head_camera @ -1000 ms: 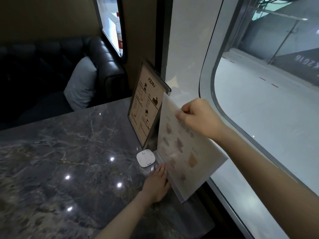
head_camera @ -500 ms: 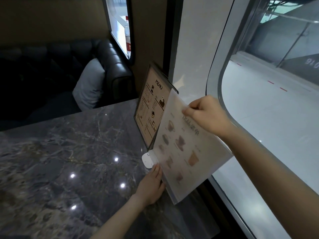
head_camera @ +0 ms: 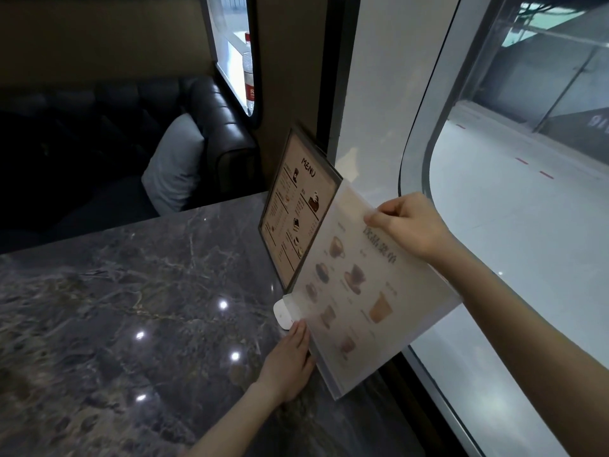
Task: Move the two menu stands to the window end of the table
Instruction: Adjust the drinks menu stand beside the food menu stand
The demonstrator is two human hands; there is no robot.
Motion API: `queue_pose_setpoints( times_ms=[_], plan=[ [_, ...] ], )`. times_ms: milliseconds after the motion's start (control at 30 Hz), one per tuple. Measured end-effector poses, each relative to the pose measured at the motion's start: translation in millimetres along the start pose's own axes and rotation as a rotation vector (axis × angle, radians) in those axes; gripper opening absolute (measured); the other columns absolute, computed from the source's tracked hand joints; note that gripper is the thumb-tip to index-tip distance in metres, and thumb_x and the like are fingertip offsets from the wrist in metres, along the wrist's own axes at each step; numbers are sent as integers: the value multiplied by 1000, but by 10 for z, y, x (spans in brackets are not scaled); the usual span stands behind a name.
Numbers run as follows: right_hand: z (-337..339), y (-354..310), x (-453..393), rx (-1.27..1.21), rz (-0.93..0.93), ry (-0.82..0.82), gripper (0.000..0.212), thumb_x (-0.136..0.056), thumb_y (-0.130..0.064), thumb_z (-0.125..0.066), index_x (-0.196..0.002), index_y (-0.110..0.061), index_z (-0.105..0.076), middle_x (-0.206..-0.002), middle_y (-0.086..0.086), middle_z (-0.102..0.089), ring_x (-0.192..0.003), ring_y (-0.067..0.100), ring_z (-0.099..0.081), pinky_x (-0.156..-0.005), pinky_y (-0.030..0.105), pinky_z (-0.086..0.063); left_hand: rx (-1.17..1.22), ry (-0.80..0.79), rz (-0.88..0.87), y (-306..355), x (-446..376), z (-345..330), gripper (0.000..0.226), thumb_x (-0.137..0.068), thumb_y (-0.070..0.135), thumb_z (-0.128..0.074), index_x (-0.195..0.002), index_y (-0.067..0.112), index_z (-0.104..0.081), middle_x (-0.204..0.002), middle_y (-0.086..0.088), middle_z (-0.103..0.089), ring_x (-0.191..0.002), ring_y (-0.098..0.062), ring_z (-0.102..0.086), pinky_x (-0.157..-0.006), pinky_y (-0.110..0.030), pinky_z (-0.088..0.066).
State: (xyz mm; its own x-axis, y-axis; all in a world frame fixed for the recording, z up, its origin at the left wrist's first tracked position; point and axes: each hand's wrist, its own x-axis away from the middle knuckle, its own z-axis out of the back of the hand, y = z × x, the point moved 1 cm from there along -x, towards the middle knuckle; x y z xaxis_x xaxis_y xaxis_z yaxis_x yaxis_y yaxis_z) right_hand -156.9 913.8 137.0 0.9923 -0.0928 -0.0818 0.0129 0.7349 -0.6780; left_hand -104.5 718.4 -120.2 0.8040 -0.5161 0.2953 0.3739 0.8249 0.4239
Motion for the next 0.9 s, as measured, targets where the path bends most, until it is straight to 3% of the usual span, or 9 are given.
queue_pose_setpoints(
  times_ms=[100,200,267,400,500,567,667,800,900],
  plan=[
    [21,-2,1,6,-24,-7,41,-84,-24,-58,-92,16,-59,-98,39,-59,-87,52,-55,-69,53,-51,-17,8,-2,-2,6,15,64,-97,44,-23,-146,12,2,-158,-4,4,-144,-14,6,-113,-25,3],
    [16,0,1,-7,-18,-17,41,-83,-23,-58,-90,17,-58,-96,40,-58,-85,52,-54,-57,42,-44,-21,8,-5,3,19,23,63,-97,44,-22,-146,12,3,-158,-4,4,-144,-14,6,-114,-26,2],
    [13,4,0,-15,-16,-16,41,-83,-23,-58,-90,17,-58,-95,41,-58,-84,51,-55,-57,36,-41,-7,7,3,17,25,27,63,-98,43,-22,-146,12,3,-158,-4,4,-144,-14,6,-113,-25,4],
    [18,-11,11,-28,-24,-20,41,-84,-24,-57,-93,17,-58,-98,40,-58,-87,52,-54,-63,46,-50,-2,7,13,23,34,22,64,-98,43,-22,-146,11,3,-158,-4,5,-144,-14,6,-111,-23,5],
    [9,-18,19,-25,-23,-15,40,-84,-22,-58,-91,17,-58,-96,41,-58,-83,51,-56,-58,36,-43,12,8,15,6,39,25,63,-98,43,-22,-146,11,3,-158,-4,5,-144,-14,6,-110,-22,5],
    [1,-27,27,-28,-26,-9,40,-83,-22,-58,-91,17,-58,-96,41,-58,-83,51,-55,-58,41,-45,40,4,21,3,35,28,63,-98,43,-23,-146,12,3,-158,-4,5,-144,-13,6,-110,-22,5],
    [-3,-40,33,-25,-34,4,40,-84,-23,-58,-91,16,-60,-97,39,-59,-86,51,-56,-68,51,-51,65,1,26,10,25,24,63,-98,42,-23,-146,12,3,-158,-4,5,-144,-13,6,-110,-21,5],
    [14,-11,18,-16,-51,-8,38,-82,-25,-59,-87,12,-63,-95,36,-62,-73,45,-57,-60,34,-41,101,-19,46,10,3,22,63,-98,43,-23,-146,13,3,-158,-3,4,-144,-13,6,-113,-25,2],
    [26,-19,25,-21,-64,-45,33,-84,-26,-58,-84,5,-68,-91,31,-65,-71,38,-56,-62,32,-39,114,-19,61,4,-12,41,62,-97,43,-24,-147,14,-1,-159,-2,1,-144,-14,3,-115,-27,-2]
  ],
)
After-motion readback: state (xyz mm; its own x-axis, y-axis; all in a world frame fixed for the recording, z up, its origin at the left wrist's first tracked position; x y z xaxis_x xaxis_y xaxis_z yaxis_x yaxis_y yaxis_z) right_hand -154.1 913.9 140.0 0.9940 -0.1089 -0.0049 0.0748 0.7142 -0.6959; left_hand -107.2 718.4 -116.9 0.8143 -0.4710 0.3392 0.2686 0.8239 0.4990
